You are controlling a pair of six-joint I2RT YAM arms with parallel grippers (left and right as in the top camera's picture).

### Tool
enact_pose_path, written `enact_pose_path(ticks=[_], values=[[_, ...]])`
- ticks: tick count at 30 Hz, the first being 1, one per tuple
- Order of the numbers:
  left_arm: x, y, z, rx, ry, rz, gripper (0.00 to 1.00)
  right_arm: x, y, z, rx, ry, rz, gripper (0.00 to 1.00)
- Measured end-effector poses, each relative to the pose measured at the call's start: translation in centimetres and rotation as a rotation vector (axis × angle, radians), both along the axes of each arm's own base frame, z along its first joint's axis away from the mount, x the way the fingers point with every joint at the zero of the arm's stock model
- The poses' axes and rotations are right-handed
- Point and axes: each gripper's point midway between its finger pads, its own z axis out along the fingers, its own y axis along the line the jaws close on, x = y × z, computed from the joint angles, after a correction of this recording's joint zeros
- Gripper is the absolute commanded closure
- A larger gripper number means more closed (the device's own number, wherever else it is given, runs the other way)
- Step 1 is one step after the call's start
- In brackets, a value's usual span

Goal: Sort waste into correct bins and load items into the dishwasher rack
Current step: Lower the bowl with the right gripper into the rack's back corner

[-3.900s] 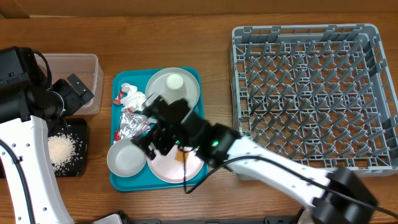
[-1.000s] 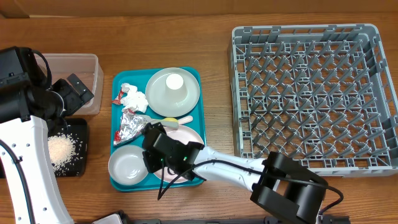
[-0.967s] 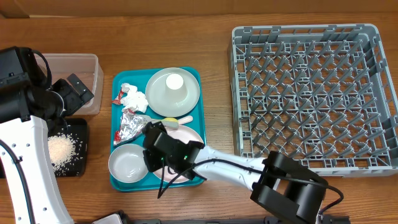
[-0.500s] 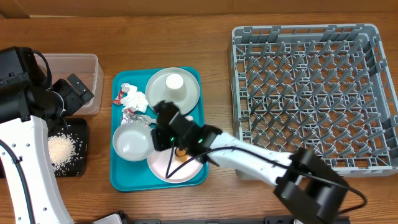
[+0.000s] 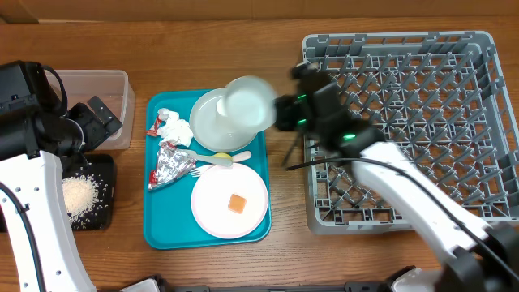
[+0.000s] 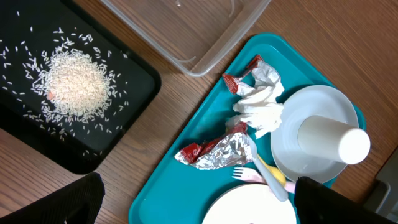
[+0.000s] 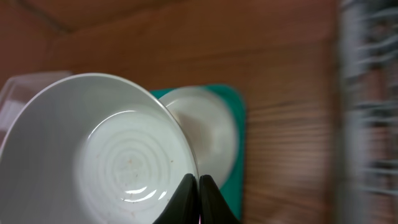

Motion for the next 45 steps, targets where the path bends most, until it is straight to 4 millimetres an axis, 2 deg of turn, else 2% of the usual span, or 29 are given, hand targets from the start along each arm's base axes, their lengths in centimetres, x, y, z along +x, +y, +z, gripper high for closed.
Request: enact_pose_path(ticks=[6, 11, 14, 17, 20, 22, 26, 31, 45], values=[[0.0, 0.0, 0.0, 0.000, 0.000, 0.000, 0.00, 2.4, -11.9, 4.4, -0.138, -0.113, -0.263, 0.96], [0.0, 0.0, 0.0, 0.000, 0.000, 0.000, 0.00, 3.2, -21.5, 5.6, -0.273, -0.151, -0.515, 0.96], [0.0, 0.0, 0.0, 0.000, 0.000, 0.000, 0.00, 2.9, -26.9, 5.9, -0.364, -0.150, -0.659, 0.96], [0.0, 0.0, 0.0, 0.000, 0.000, 0.000, 0.00, 2.2, -31.2, 6.4, -0.455, -0.153, -0.779, 0.96], [0.0, 0.0, 0.0, 0.000, 0.000, 0.000, 0.00, 1.2, -36.6, 7.9, -0.631, -0.183, -0.927, 0.96], [0.0, 0.0, 0.0, 0.000, 0.000, 0.000, 0.00, 0.9, -38.4, 8.2, -0.746, -0.174, -0.958, 0.96], [0.0, 0.0, 0.0, 0.000, 0.000, 0.000, 0.00, 0.8, -40.3, 7.8, -0.966, -0.116, -0.953, 0.96], [0.0, 0.0, 0.0, 0.000, 0.000, 0.000, 0.00, 1.3, -40.7, 6.0, -1.139, -0.026, -0.877, 0.96], [0.0, 0.0, 0.0, 0.000, 0.000, 0.000, 0.00, 3.7, -36.9, 0.2, -1.358, 0.110, -0.649, 0.96]])
